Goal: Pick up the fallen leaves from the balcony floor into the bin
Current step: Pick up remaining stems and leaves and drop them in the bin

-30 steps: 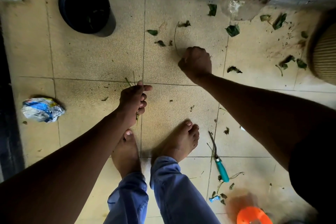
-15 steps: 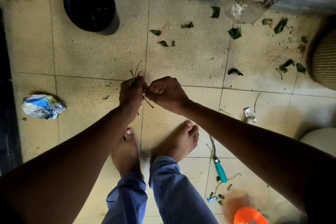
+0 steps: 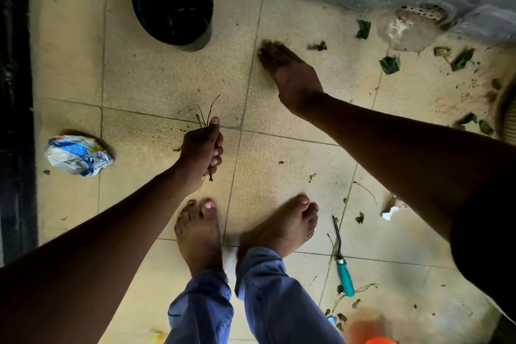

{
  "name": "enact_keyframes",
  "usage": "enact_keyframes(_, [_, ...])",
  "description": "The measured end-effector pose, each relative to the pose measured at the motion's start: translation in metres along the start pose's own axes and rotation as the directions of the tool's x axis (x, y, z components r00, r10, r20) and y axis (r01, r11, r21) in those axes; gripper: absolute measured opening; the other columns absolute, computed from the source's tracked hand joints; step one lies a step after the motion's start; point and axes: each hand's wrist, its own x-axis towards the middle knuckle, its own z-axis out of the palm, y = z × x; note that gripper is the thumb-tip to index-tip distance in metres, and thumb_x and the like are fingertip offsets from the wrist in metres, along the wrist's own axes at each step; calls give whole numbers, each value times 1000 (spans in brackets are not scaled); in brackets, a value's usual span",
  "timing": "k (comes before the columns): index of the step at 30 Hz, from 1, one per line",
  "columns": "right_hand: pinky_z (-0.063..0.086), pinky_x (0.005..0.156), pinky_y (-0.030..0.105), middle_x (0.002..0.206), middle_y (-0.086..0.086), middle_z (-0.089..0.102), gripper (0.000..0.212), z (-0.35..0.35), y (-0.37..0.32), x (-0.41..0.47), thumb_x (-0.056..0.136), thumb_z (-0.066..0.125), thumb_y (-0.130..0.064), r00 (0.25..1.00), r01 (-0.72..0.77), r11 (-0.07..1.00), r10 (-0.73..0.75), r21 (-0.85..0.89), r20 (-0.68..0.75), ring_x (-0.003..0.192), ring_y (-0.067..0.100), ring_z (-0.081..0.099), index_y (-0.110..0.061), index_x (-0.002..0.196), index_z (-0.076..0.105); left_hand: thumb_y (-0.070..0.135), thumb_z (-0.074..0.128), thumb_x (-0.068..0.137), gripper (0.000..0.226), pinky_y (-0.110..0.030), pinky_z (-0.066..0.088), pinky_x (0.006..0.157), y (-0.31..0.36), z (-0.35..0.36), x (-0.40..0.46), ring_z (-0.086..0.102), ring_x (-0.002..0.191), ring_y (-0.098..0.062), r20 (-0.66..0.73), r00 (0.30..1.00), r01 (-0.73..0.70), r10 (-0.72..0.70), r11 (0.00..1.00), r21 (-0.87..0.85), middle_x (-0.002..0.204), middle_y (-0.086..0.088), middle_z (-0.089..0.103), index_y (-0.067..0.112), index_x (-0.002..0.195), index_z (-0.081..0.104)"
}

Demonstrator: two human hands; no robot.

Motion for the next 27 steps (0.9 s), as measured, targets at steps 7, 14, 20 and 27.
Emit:
enact_keyframes(7, [56,82,45,134,20,53,43,4,3,-5,81,51,13,992,117,968,-123,-221,-12,117,39,53,3,123,59,56,46,102,51,-13,18,38,-6,-2,-4,27,37,-6,55,997,64,-60,995,-72,48,8,35,20,66,46])
enact_keyframes(14, [49,73,26,97,4,71,28,9,-7,-11,80,60,6,967,-163,965,198,207,-159,90,22,66,-12,92,77,53,37,106,51,-15,17,38,-1,4,-6,26,38,-6,182,978,138,-102,970,-198,51,7,34,19,70,48])
enact_keyframes(20, [57,73,20,74,-13,75,8,-14,-69,-68,80,82,-11,928,-152,533,366,832,-65,69,-3,70,-18,78,80,50,31,109,51,-16,18,40,8,26,-7,28,39,-6,123,988,114,-88,968,-224,57,4,47,17,83,60])
enact_keyframes(27, [43,54,27,66,-6,70,12,-4,-118,-111,74,70,-8,919,-86,782,302,617,-254,64,14,62,-19,69,73,54,36,106,53,-25,25,49,12,50,-9,38,47,-12,98,992,94,-79,983,-156,51,4,47,22,65,48])
